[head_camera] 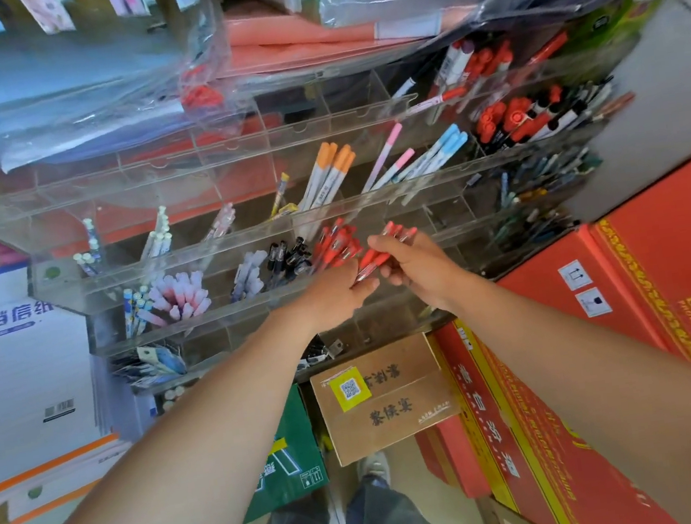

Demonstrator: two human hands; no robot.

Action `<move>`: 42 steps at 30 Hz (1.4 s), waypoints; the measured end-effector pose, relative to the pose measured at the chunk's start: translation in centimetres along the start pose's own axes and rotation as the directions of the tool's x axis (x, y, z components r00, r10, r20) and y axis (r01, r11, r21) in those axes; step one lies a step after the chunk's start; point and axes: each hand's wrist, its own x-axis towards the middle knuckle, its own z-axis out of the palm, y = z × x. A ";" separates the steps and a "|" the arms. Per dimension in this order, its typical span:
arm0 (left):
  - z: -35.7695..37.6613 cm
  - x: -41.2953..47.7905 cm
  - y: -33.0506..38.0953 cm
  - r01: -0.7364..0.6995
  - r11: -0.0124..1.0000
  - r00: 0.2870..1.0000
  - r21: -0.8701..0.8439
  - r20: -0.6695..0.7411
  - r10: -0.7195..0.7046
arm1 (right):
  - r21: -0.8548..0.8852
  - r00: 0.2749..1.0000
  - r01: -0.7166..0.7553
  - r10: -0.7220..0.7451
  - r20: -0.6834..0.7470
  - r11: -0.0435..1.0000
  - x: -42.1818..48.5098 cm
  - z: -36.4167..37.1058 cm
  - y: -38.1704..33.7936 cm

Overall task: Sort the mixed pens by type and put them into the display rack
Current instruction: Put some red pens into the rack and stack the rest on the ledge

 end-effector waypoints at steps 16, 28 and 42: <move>-1.2 1.4 -0.7 0.094 0.940 0.876 0.329 -0.475 0.079 | -0.061 0.846 0.213 -0.215 -0.488 0.975 4.6 -3.8 -3.1; -0.9 1.7 -1.8 0.045 0.950 0.893 0.310 -0.439 0.101 | -0.218 0.915 0.007 -0.094 -0.393 0.976 6.8 -1.0 1.9; -1.1 0.0 -1.7 0.137 0.957 0.858 0.254 -0.513 0.013 | -0.564 0.890 0.199 -0.388 -0.238 0.801 3.2 -0.3 0.7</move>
